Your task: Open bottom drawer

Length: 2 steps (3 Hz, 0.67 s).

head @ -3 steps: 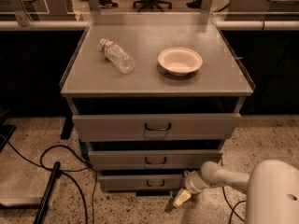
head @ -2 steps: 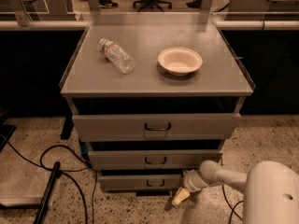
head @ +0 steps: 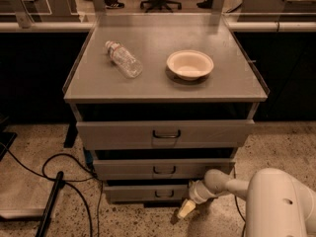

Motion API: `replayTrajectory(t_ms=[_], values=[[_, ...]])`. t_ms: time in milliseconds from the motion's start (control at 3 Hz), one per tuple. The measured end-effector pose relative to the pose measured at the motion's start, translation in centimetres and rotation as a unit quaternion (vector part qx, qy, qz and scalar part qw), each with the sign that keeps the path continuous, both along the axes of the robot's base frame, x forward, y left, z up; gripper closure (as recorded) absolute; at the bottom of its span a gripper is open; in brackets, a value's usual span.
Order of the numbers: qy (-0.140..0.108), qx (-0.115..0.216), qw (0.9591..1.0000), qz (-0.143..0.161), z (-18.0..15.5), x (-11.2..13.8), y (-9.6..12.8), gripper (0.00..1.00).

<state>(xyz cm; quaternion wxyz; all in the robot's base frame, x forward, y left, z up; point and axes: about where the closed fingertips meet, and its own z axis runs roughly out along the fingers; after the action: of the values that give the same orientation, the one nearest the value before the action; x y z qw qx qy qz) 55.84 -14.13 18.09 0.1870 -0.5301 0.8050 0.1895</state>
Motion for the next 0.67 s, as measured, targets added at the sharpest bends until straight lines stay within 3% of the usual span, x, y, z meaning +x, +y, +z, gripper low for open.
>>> replayTrajectory(t_ms=[333,667], values=[[0.025,-0.001,0.9996,0.012,-0.3,-1.2,0.7,0.0],[0.06,0.006,0.9976,0.033,1.1,-4.2,1.4,0.0]])
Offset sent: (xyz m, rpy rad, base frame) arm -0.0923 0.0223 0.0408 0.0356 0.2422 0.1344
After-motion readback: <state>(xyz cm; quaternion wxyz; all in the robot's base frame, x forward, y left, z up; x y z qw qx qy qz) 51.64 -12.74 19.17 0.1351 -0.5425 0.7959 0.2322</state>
